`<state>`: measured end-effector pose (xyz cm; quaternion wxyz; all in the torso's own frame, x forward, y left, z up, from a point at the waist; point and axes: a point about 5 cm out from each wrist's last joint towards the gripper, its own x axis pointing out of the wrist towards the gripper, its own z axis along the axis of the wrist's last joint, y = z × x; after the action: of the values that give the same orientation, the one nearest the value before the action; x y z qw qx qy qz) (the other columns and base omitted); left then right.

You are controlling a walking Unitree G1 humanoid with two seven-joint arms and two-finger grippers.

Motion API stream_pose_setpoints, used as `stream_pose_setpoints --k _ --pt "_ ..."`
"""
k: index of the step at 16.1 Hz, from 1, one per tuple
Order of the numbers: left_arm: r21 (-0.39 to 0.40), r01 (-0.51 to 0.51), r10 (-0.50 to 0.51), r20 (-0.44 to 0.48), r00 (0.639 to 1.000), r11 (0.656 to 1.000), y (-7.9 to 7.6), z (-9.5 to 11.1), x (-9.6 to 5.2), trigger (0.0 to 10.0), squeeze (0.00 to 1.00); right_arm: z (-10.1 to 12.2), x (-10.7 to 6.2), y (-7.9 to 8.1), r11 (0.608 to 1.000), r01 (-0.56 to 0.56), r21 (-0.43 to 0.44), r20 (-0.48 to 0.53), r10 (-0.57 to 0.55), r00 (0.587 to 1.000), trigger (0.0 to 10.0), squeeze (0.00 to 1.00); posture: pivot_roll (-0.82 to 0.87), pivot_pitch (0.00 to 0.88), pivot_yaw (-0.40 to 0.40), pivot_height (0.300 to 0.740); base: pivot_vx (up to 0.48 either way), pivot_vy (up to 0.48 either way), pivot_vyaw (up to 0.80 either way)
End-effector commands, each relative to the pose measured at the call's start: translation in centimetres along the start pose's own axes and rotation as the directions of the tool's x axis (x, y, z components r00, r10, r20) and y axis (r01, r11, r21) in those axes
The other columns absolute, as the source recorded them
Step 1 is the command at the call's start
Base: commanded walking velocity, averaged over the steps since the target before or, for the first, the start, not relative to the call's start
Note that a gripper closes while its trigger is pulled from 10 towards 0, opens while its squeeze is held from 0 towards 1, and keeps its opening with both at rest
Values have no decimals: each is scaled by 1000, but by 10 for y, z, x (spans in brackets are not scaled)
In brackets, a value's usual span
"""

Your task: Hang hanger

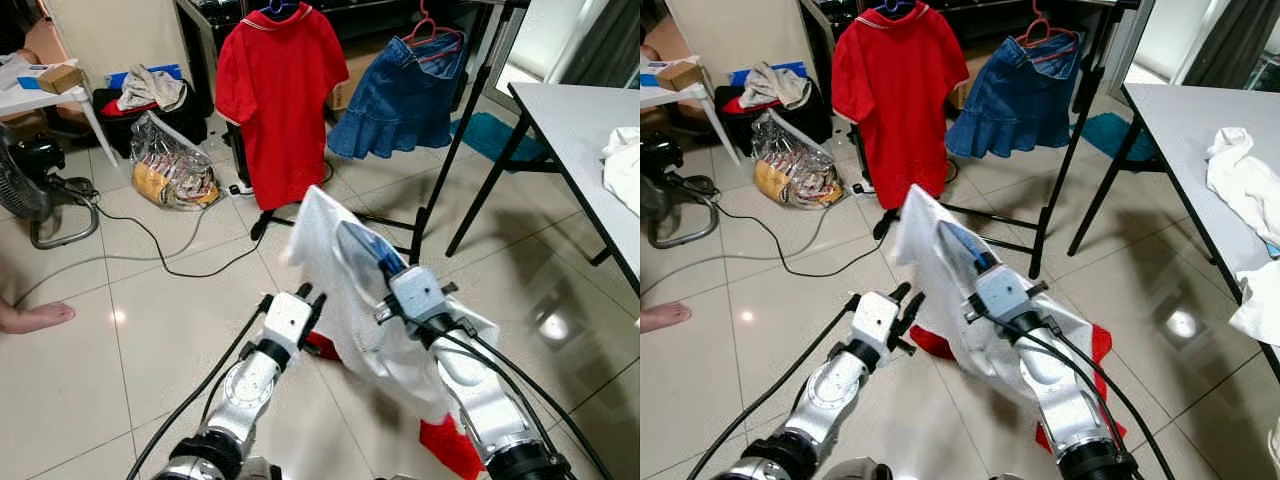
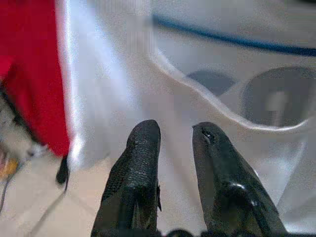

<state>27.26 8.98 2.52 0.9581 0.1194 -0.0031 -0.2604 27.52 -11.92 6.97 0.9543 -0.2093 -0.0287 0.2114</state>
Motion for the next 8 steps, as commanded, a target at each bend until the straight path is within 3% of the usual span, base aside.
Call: stream_pose_setpoints --k 1,2,3,4,6,8 --pt "86 34 -39 58 998 996 8 13 6 10000 0 8 5 -5 999 -10 -48 45 12 999 10000 0 74 3 24 740 0 0 0" --pt "141 42 -53 79 995 989 19 20 9 10000 0 6 5 -6 997 -23 -68 38 25 999 10000 0 75 1 23 740 0 0 0" --pt "159 43 -57 87 995 986 24 22 9 10000 341 5 4 -6 997 -29 -77 35 32 999 10000 0 75 1 23 740 0 0 0" --pt "215 98 -122 102 987 972 29 27 9 10000 1000 -2 3 -6 993 -49 -104 6 50 999 10000 0 78 1 24 740 0 0 0" --pt "264 166 -194 84 977 950 27 26 6 10000 1000 -11 1 -6 990 -61 -128 -35 57 998 10000 0 80 2 26 740 0 0 0" --pt "279 171 -199 74 977 945 24 24 5 10000 1000 -19 -2 -5 983 -83 -163 -60 74 995 10000 0 80 3 28 740 0 0 0"
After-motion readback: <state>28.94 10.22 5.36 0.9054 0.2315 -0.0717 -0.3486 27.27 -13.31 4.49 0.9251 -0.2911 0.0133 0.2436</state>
